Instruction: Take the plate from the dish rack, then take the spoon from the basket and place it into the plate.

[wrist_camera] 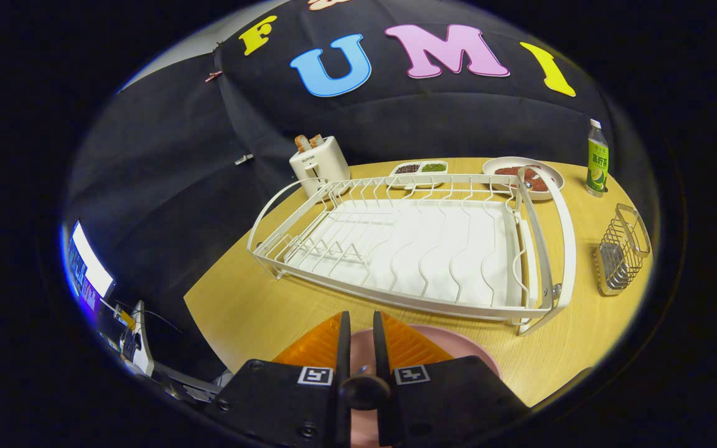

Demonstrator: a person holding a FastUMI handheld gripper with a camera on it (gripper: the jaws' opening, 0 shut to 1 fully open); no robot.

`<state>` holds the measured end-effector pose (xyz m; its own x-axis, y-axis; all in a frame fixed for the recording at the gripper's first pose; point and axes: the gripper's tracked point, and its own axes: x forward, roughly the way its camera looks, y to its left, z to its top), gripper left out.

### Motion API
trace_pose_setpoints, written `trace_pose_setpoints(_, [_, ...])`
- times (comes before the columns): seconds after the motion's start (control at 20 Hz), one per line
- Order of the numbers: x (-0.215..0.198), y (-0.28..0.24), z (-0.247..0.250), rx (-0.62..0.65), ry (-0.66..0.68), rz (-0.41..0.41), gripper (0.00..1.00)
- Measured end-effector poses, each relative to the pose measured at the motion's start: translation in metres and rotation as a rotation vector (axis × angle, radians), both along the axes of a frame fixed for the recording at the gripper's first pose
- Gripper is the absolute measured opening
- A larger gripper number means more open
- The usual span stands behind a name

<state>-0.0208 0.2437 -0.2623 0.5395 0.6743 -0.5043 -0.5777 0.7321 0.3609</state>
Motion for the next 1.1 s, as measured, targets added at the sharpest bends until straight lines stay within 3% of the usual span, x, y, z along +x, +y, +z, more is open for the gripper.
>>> trace_pose_setpoints(0.1, [0.003,-0.009,-0.003,-0.023,-0.003,-0.002,0.25])
trace_pose_setpoints(0.2, [0.003,-0.016,-0.004,-0.041,0.011,-0.006,0.47])
trace_pose_setpoints(0.35, [0.007,-0.034,0.015,-0.040,-0.019,-0.026,0.98])
trace_pose_setpoints(0.65, [0.030,-0.082,0.068,-0.112,-0.211,-0.119,0.99])
trace_pose_setpoints(0.85, [0.045,-0.108,0.149,-0.086,-0.399,-0.198,0.98])
trace_pose_setpoints(1.1, [0.043,-0.159,0.251,-0.043,-0.602,-0.376,0.97])
